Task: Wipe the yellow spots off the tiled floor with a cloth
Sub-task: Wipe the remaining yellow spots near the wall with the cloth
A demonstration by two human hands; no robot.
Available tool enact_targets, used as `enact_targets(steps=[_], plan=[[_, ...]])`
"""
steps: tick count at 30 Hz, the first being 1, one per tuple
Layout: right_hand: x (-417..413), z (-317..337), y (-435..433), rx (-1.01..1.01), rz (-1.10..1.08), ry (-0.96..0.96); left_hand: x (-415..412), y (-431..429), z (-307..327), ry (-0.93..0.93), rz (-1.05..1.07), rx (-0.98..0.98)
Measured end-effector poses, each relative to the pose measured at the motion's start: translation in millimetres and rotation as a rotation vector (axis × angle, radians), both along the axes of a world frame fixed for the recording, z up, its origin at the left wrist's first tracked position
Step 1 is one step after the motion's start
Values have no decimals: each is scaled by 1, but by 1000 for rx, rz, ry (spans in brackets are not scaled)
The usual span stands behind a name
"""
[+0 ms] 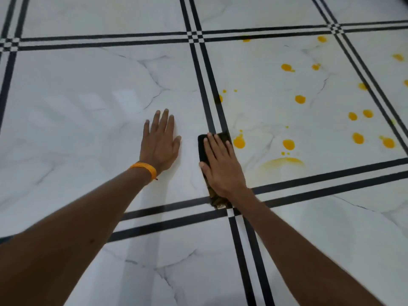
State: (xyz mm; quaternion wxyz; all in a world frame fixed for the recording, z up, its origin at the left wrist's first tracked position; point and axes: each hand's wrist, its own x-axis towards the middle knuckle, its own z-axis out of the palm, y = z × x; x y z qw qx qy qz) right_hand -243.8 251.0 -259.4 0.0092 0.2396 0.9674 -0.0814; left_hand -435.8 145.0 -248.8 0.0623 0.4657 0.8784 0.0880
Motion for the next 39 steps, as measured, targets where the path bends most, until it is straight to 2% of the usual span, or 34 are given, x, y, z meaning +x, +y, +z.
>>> enact_targets(steps=[6, 9, 11, 13, 14, 16, 18, 19, 20, 23, 24, 26, 27, 29, 31, 33, 34, 36, 37, 39], plan=[[62, -5, -11, -19, -59, 40, -38, 58, -13, -31, 48, -22], [95, -6, 73, 120, -381, 53, -36, 64, -23, 41, 37, -7], [82, -4, 134, 70, -645, 13, -35, 64, -25, 47, 35, -4], [35, 2, 152, 3, -750, 45, -36, 65, -24, 46, 33, -6], [11, 1, 142, -1, -727, 51, -37, 65, -24, 45, 28, -3], [-11, -2, 95, 13, -488, 34, -38, 62, -26, 46, 22, 5], [15, -1, 47, -51, -238, -4, -39, 63, -26, 53, 20, 7], [40, 1, 38, -76, -191, -1, -39, 64, -26, 49, 19, 3], [67, 1, 45, -62, -230, 12, -38, 64, -27, 52, 20, 3], [94, 4, 125, 39, -605, 23, -39, 66, -30, 82, 27, 2], [81, 5, 153, 38, -732, 22, -38, 67, -30, 79, 21, -3], [27, 9, 179, -25, -828, 50, -37, 65, -31, 89, 28, 1], [-2, 7, 169, -12, -800, 60, -37, 66, -30, 87, 29, 0], [-38, 2, 113, 23, -533, 77, -38, 66, -29, 79, 33, -9], [-18, 4, 39, -43, -253, 35, -38, 67, -27, 83, 29, -11], [38, 7, 8, -116, -122, 9, -37, 66, -26, 69, 31, -16], [64, 6, 18, -110, -157, 29, -37, 65, -27, 73, 34, -13], [90, 3, 76, -22, -364, 72, -37, 67, -28, 92, 36, -3], [88, 2, 109, 23, -519, 49, -37, 67, -29, 88, 33, -7], [50, 8, 158, -23, -765, 51, -35, 67, -29, 79, 34, -6]])
